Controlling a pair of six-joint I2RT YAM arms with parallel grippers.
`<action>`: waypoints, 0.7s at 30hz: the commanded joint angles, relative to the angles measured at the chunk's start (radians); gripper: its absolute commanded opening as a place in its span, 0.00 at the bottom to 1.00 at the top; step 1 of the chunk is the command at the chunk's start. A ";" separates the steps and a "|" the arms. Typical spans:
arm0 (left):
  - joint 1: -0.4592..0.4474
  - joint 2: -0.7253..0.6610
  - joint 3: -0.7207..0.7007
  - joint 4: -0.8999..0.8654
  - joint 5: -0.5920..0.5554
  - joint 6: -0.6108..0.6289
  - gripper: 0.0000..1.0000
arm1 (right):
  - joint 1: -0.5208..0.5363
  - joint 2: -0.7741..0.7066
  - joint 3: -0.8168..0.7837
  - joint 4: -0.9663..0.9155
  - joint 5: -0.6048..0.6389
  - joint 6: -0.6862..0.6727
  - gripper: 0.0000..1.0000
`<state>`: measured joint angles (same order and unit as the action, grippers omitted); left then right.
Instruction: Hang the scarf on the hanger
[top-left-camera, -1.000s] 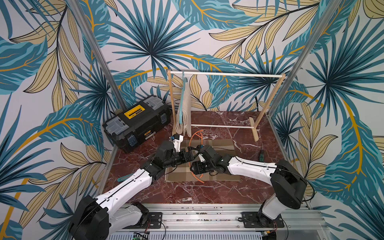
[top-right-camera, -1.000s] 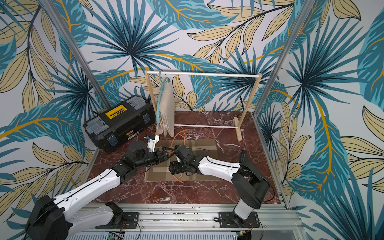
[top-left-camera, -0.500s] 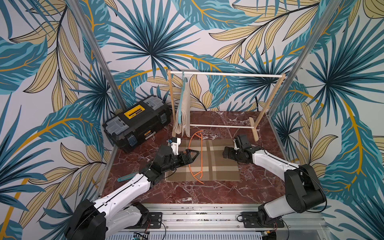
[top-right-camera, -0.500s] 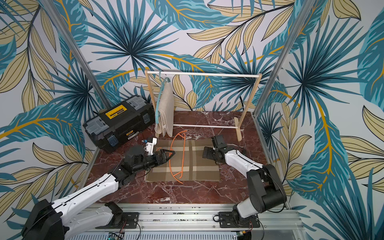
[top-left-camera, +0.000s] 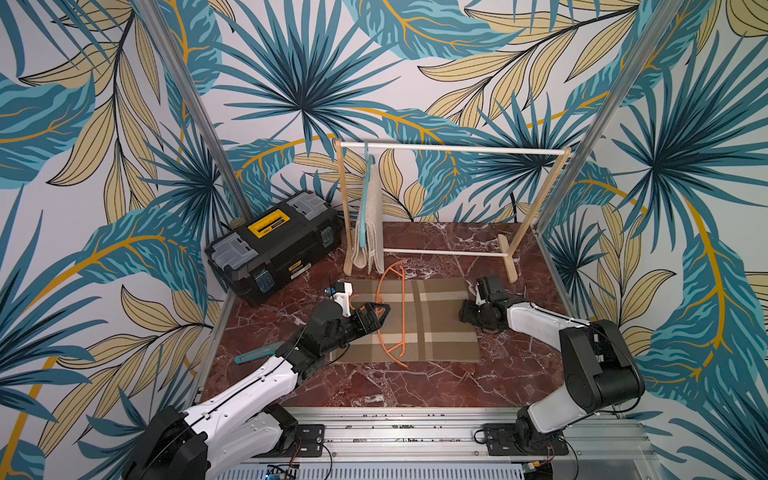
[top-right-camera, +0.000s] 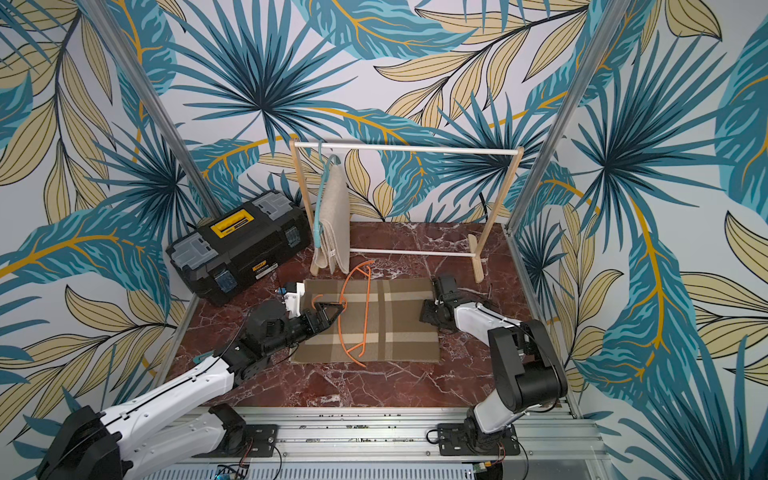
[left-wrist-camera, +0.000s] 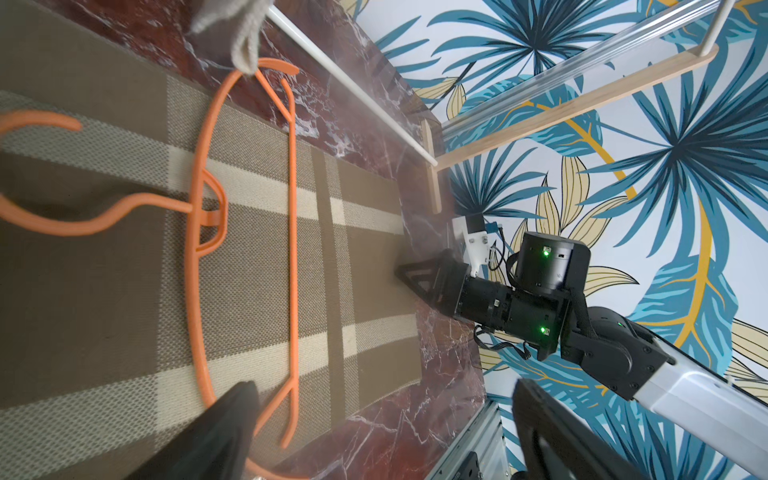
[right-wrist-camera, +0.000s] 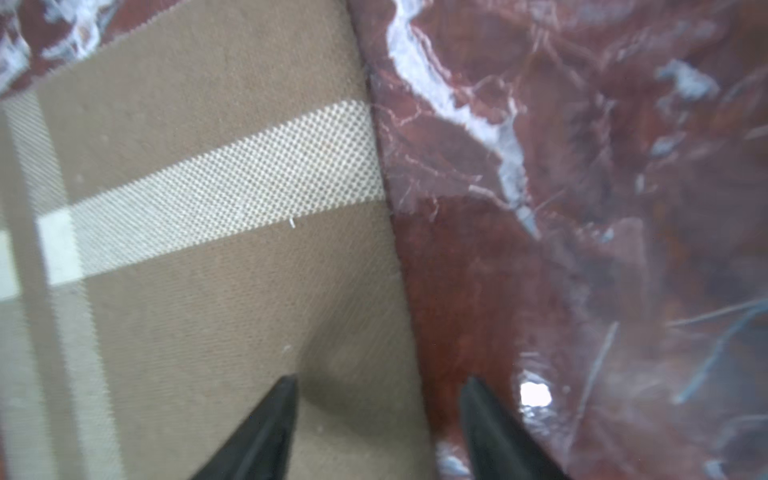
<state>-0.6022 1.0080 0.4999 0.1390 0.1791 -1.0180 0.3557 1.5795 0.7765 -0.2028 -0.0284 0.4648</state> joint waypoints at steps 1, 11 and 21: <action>0.007 -0.044 -0.030 0.005 -0.110 0.019 1.00 | 0.007 -0.006 -0.039 -0.037 -0.133 -0.003 0.36; 0.021 -0.023 -0.023 0.067 -0.174 -0.022 1.00 | 0.171 -0.074 0.296 -0.249 -0.156 -0.049 0.00; 0.031 0.033 -0.064 0.094 -0.158 -0.085 0.83 | 0.362 0.224 0.562 -0.097 -0.308 0.049 0.00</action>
<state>-0.5785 1.0557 0.4175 0.2844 0.0322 -1.1046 0.6899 1.7363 1.3155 -0.3443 -0.2684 0.4694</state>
